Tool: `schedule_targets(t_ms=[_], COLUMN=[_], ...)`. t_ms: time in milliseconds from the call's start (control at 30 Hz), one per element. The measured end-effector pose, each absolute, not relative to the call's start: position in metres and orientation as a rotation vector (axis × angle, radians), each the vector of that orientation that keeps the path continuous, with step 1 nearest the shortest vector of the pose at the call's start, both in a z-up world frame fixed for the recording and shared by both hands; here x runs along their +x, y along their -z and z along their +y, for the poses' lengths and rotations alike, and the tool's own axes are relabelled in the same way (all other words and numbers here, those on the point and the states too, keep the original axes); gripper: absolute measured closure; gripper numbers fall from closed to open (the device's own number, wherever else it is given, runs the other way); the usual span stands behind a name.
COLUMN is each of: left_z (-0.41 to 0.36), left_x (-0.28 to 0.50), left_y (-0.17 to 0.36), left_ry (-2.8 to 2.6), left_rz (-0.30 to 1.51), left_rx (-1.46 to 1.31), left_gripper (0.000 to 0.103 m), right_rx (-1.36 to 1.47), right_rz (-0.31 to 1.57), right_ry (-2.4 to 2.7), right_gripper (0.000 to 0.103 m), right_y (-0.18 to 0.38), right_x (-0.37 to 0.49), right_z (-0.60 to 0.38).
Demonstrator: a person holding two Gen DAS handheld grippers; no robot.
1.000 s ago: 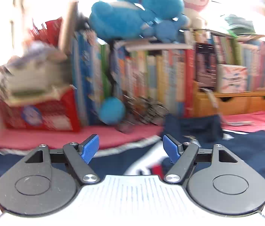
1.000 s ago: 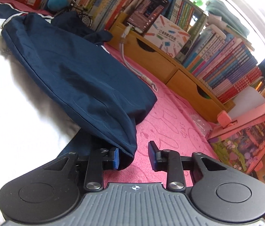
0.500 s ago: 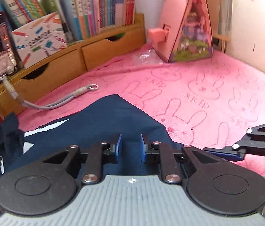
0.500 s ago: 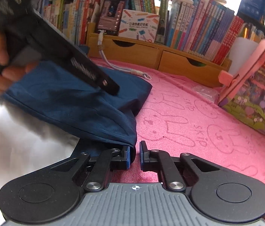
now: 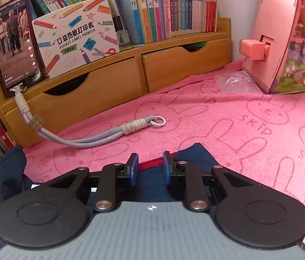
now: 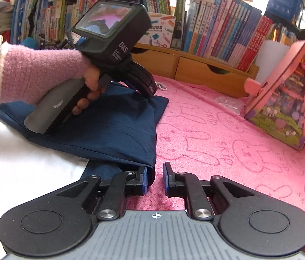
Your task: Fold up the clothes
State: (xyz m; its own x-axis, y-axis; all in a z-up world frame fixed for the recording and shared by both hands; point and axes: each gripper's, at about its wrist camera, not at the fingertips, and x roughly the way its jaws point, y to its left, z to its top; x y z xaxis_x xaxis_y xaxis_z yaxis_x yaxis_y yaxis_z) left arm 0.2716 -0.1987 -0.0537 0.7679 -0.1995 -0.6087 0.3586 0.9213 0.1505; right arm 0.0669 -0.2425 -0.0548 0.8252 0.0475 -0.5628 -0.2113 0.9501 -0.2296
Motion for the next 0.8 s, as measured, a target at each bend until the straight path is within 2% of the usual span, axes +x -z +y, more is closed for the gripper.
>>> schedule_targets(t_ms=[200, 233, 267, 300, 467, 567, 800], left_z=[-0.192, -0.192, -0.193, -0.193, -0.196, -0.196, -0.175], left_x=[0.272, 0.273, 0.273, 0.273, 0.272, 0.272, 0.226], left_y=[0.053, 0.053, 0.053, 0.054, 0.055, 0.053, 0.010], left_ry=[0.323, 0.325, 0.326, 0.326, 0.316, 0.293, 0.502], left_rz=[0.630, 0.631, 0.631, 0.630, 0.624, 0.627, 0.582], left_rx=[0.211, 0.206, 0.204, 0.206, 0.222, 0.242, 0.183], left_gripper=[0.080, 0.080, 0.080, 0.079, 0.078, 0.066, 0.067], right_rx=[-0.415, -0.433, -0.450, -0.446, -0.423, -0.470, -0.482], right_rz=[0.559, 0.559, 0.558, 0.562, 0.566, 0.569, 0.571], right_ry=[-0.149, -0.119, -0.089, -0.076, -0.046, -0.028, -0.030], right_gripper=[0.073, 0.074, 0.088, 0.090, 0.090, 0.091, 0.092], right_y=[0.056, 0.057, 0.058, 0.059, 0.062, 0.066, 0.065], right_x=[0.092, 0.096, 0.100, 0.099, 0.069, 0.063, 0.062], right_z=[-0.213, -0.211, -0.210, -0.212, -0.221, -0.215, -0.214])
